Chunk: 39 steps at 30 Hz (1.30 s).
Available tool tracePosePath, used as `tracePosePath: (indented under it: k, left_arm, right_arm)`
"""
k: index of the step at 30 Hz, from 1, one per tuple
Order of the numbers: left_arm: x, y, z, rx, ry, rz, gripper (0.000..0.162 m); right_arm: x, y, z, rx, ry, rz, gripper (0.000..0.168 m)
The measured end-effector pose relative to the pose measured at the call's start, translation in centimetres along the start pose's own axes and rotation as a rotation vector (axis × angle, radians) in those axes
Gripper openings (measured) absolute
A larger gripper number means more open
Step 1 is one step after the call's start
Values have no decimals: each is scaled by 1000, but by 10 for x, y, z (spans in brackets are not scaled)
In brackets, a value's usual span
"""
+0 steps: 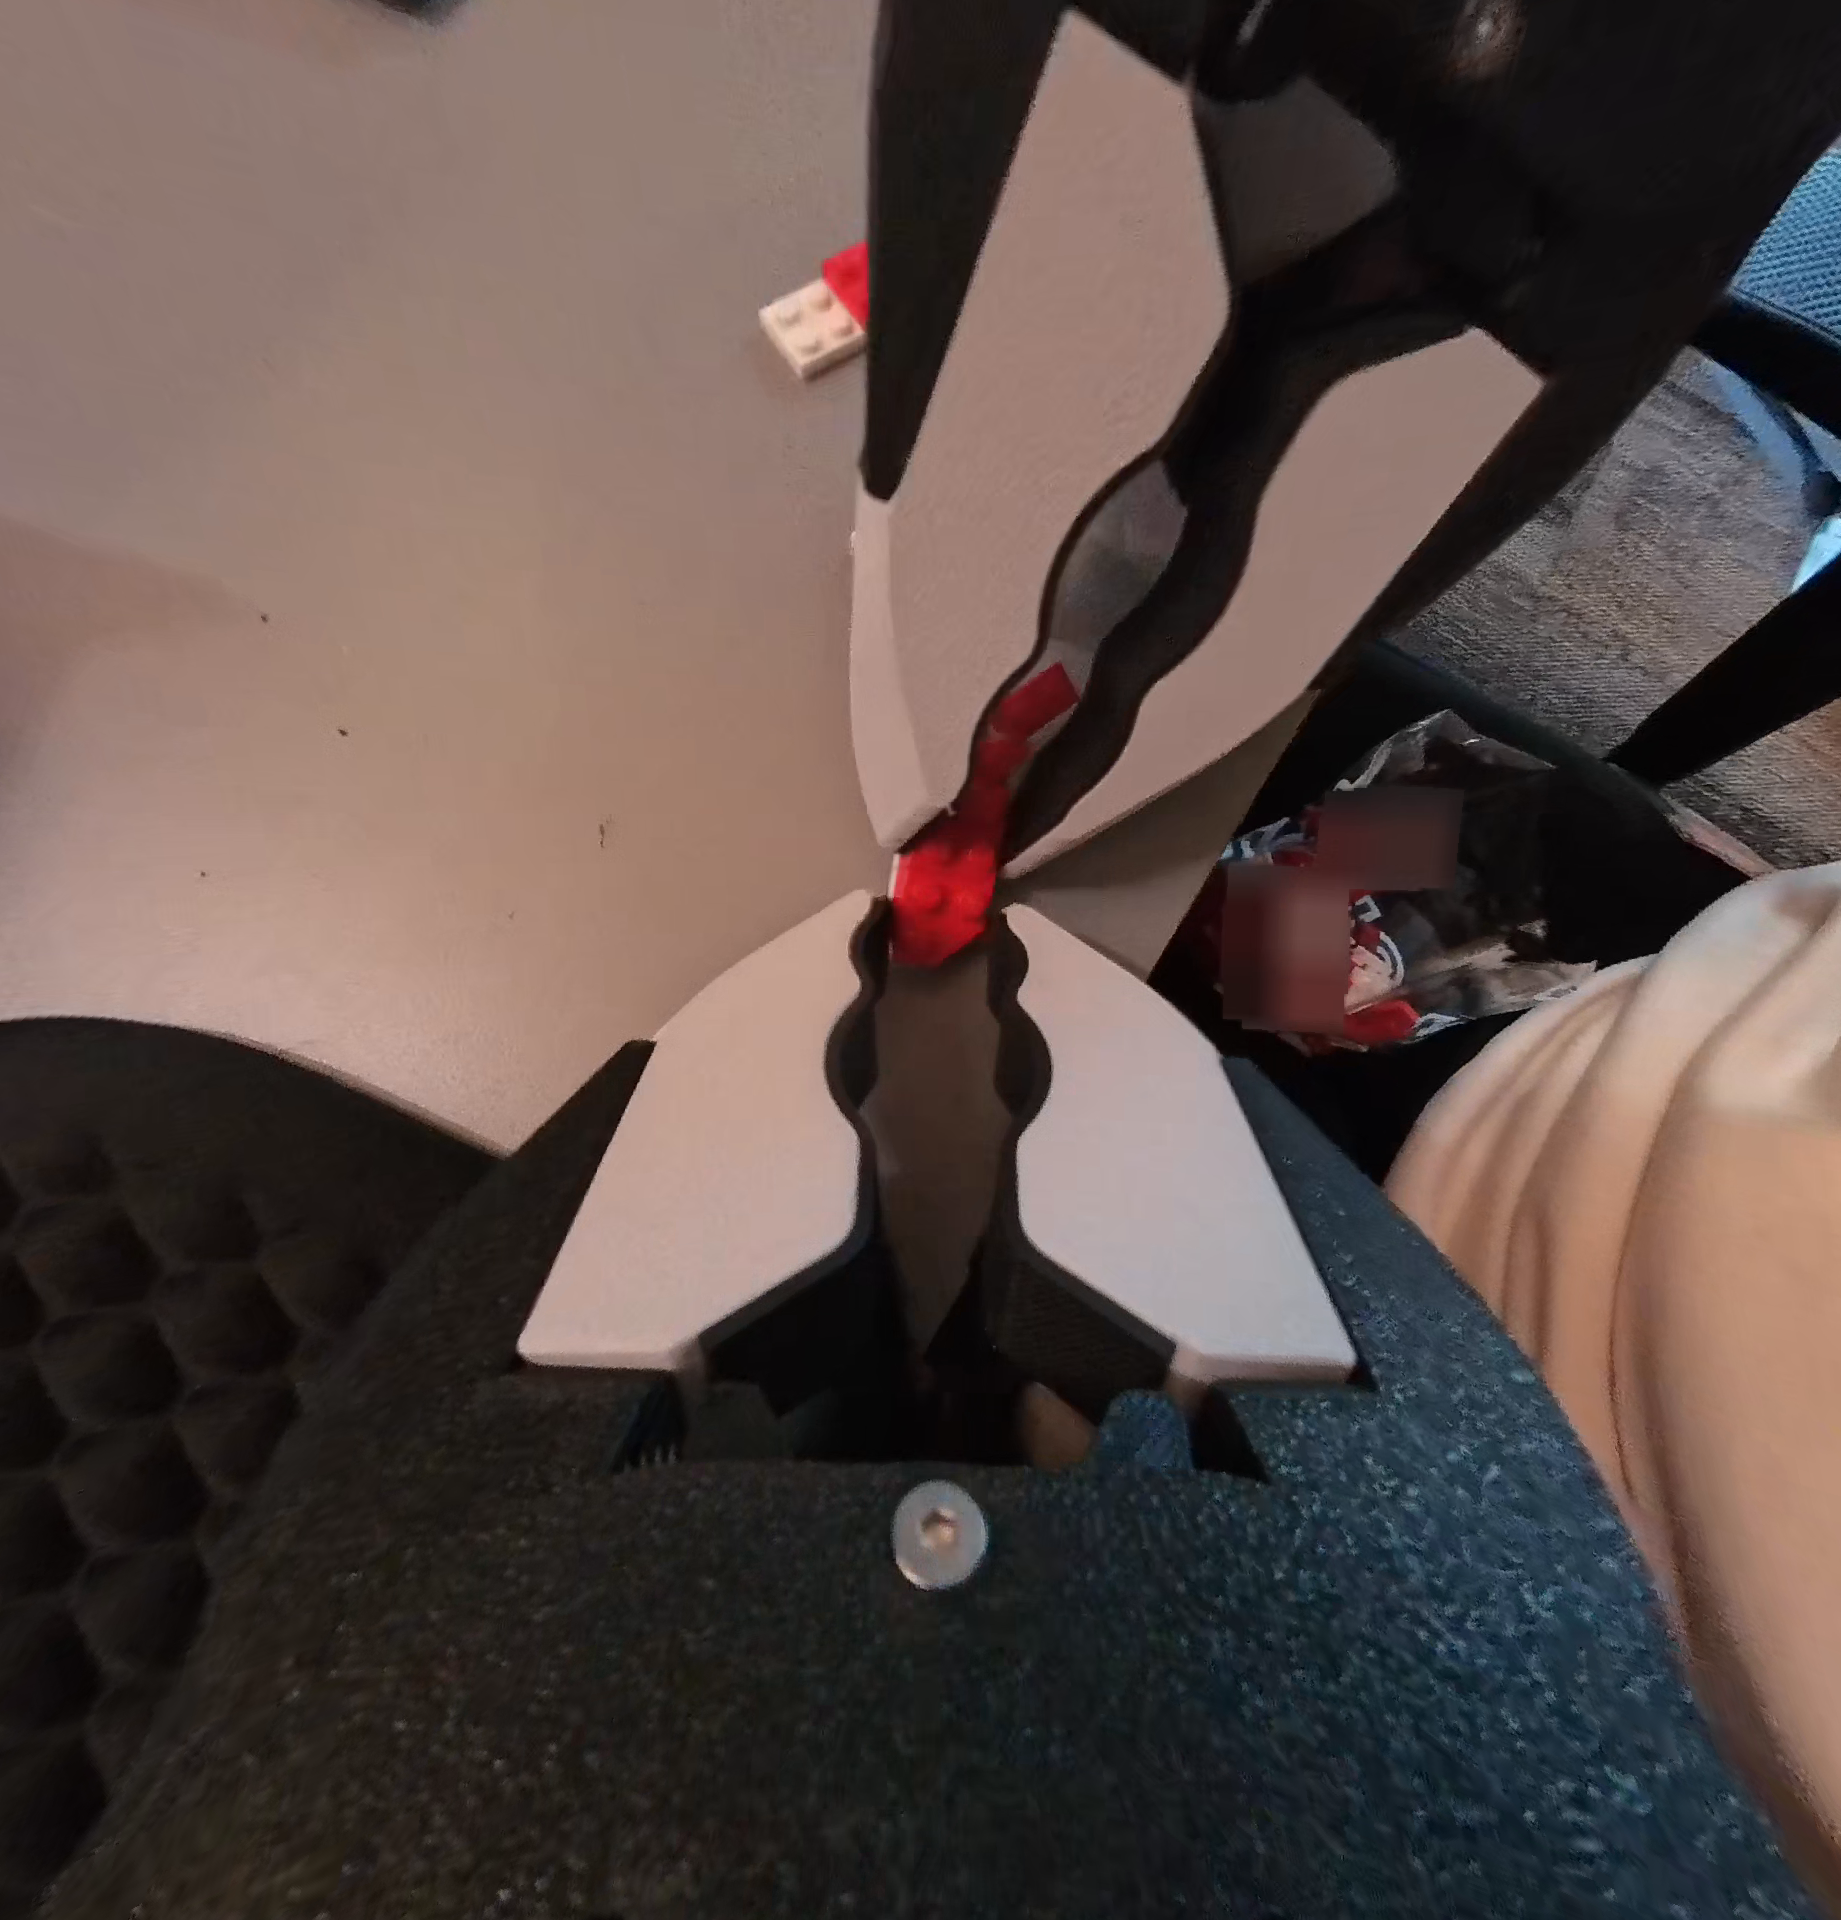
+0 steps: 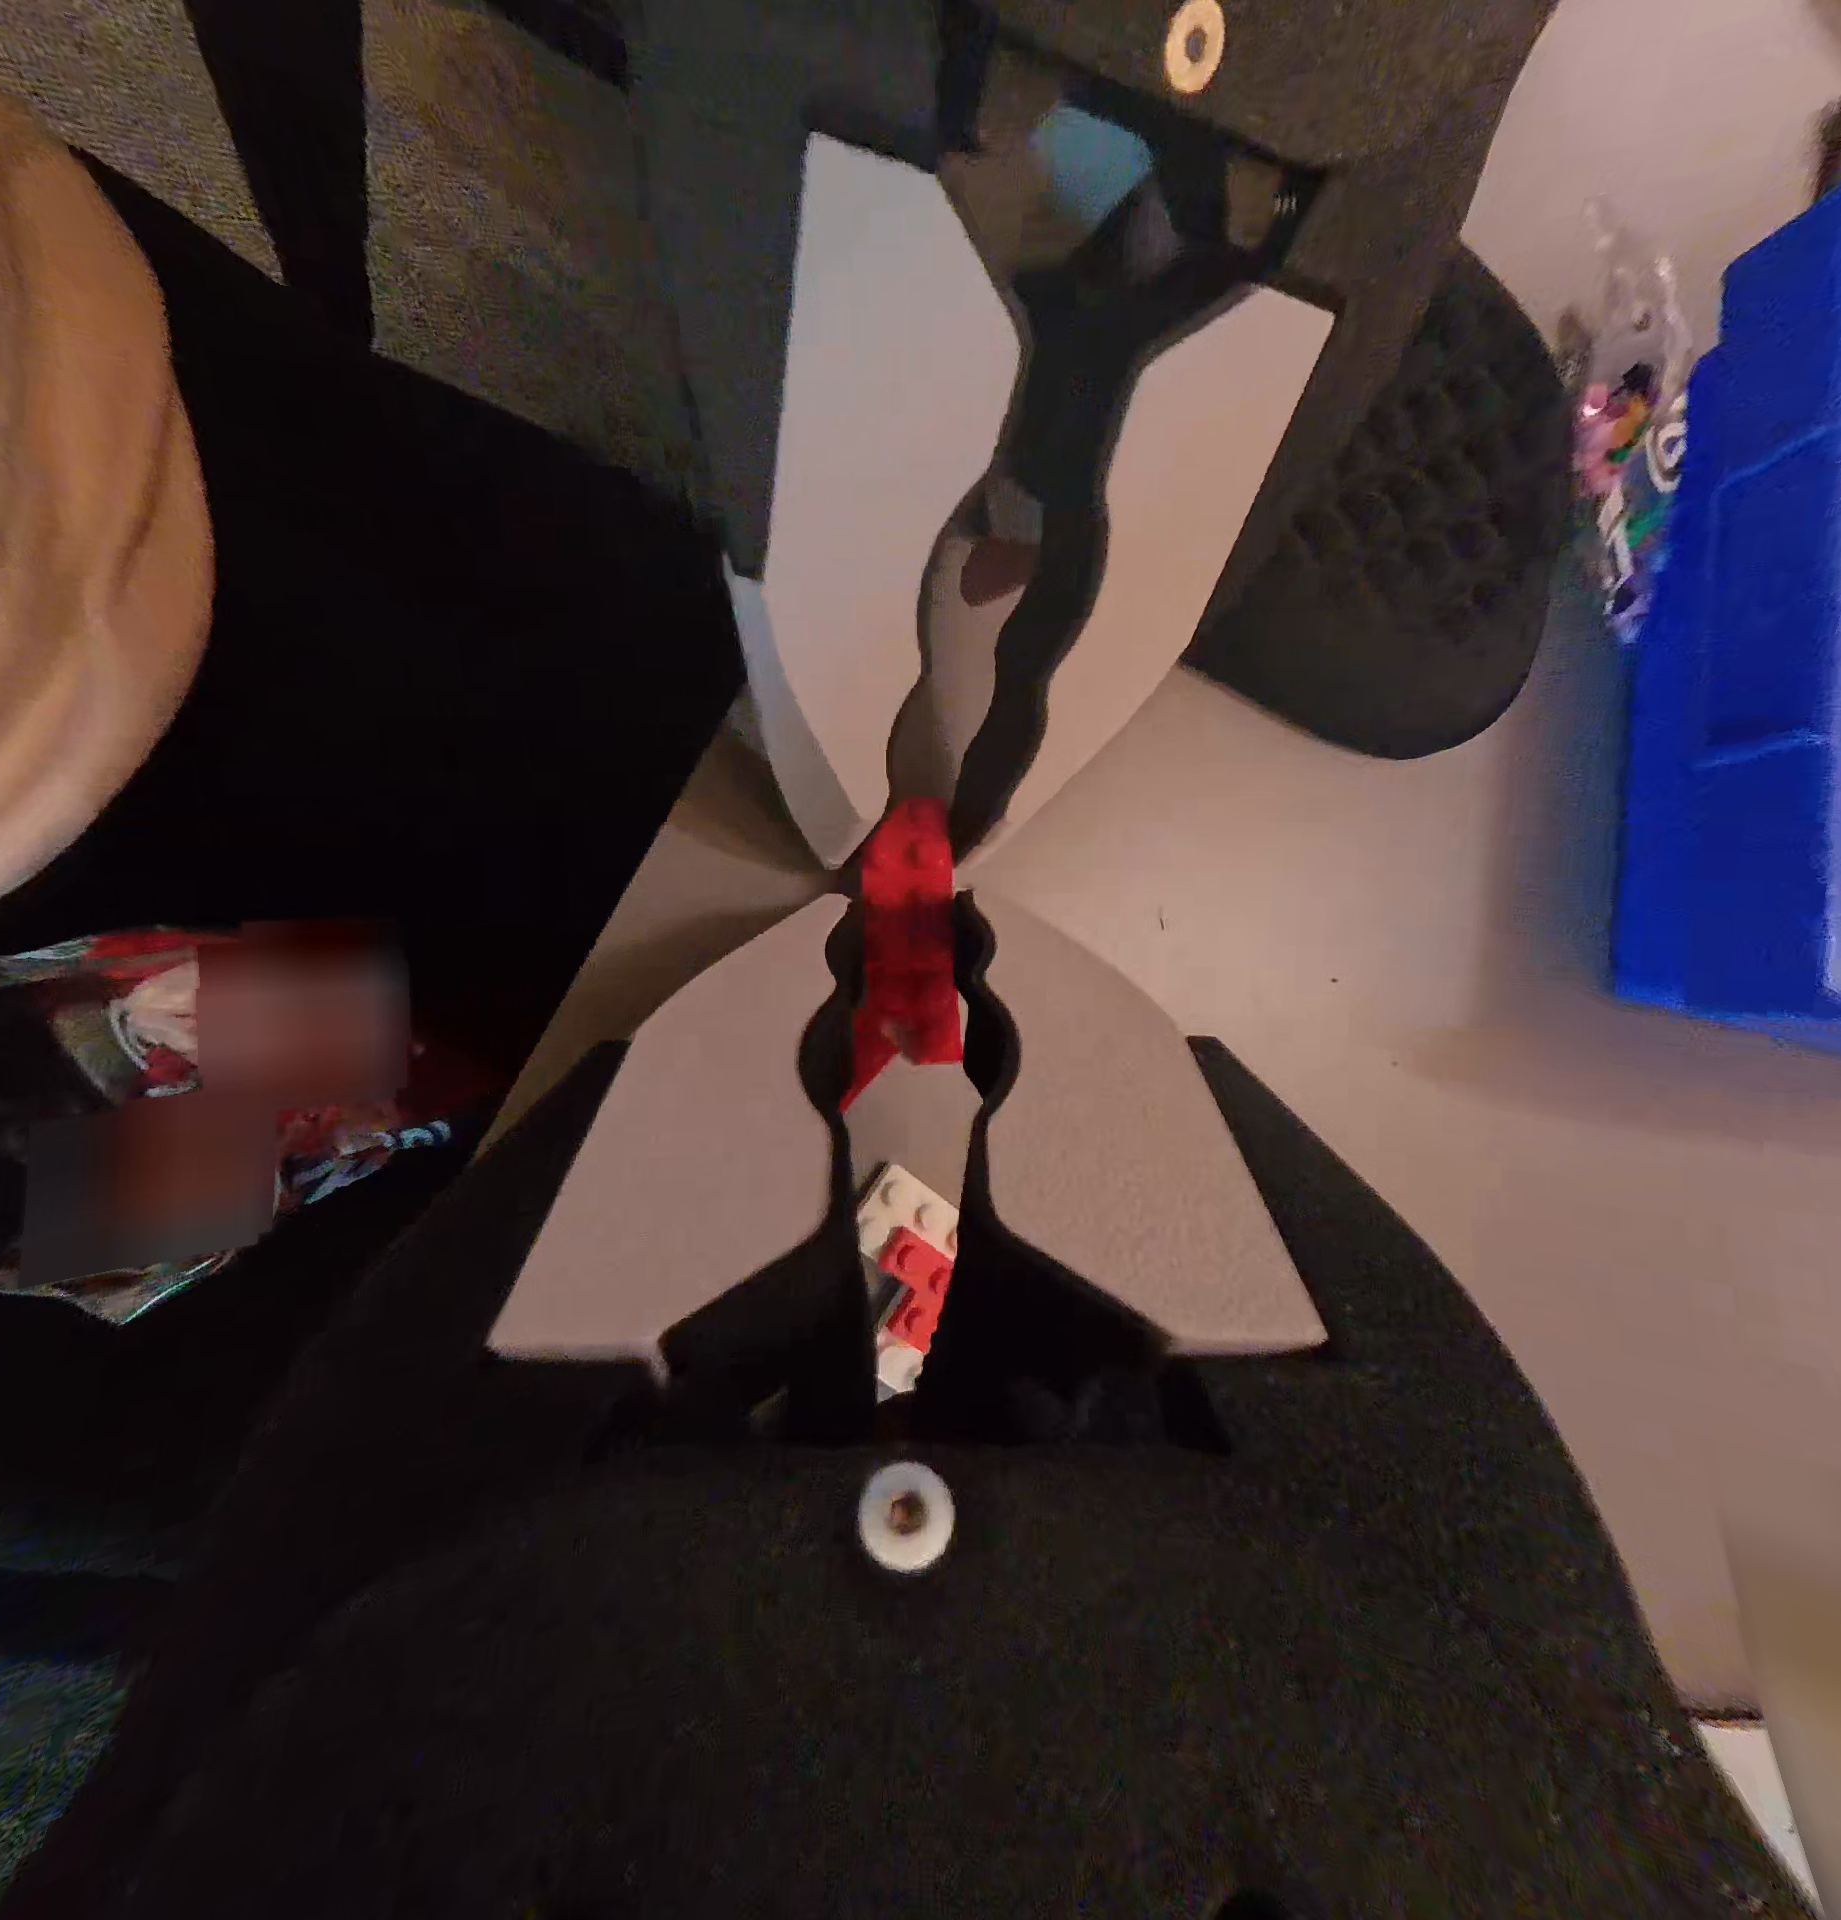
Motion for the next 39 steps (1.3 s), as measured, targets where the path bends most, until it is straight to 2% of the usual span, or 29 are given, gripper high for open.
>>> tracePosePath:
  k: [4, 6, 7, 11, 14, 16, 19, 22, 25, 29, 35, 37, 39]
  left_arm:
    - [-2, 2, -1, 37, 41, 22, 18]
    - [-2, 2, -1, 59, 49, 0, 18]
    - [-2, 2, -1, 63, 48, -12, 18]
    - [-4, 0, -2, 47, 70, 4, 18]
    - [-5, -4, 1, -3, 38, -73, 19]
    - [-6, -9, 8, -67, 9, -113, 24]
    - [-3, -3, 13, -55, -12, -113, 28]
    - [1, -5, 14, -67, -48, -133, 36]
    - [-11, -25, 14, -172, 14, -170, 36]
    - [-13, -23, 3, -112, 59, -189, 21]
    - [-20, -20, 1, -84, 95, -219, 19]
    - [-20, -8, -7, 21, 81, -267, 19]
    - [-16, -5, -8, 72, 71, -271, 19]
  right_arm:
    - [2, -3, 2, -44, 109, 163, 17]
    - [3, -5, 3, -16, 157, 300, 16]
    - [3, -5, 3, -4, 162, 306, 16]
    - [3, -2, 4, -90, 113, 113, 16]
    - [2, 1, 5, -116, 61, -63, 16]
    - [2, -3, 8, -150, 29, -166, 16]
    - [-3, -3, 15, -189, 1, -357, 16]
    - [-4, -6, 23, -240, -19, -446, 16]
    - [0, -9, 24, -250, -44, -482, 17]
    - [5, -10, 21, -237, -54, -439, 16]
    - [10, -12, 22, -232, -35, -354, 16]
    - [15, -7, 17, -138, -27, -233, 17]
    - [16, -4, 12, -9, 40, 19, 17]
Point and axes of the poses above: each gripper's, where its closed fingertips meet, z back along the fingers, y out of its underside, x = y × z across the jaws, the point moved 1 cm from there along z, back along the fingers, and after that the axes turned 9 degrees about -x, right-handed, at the moved point
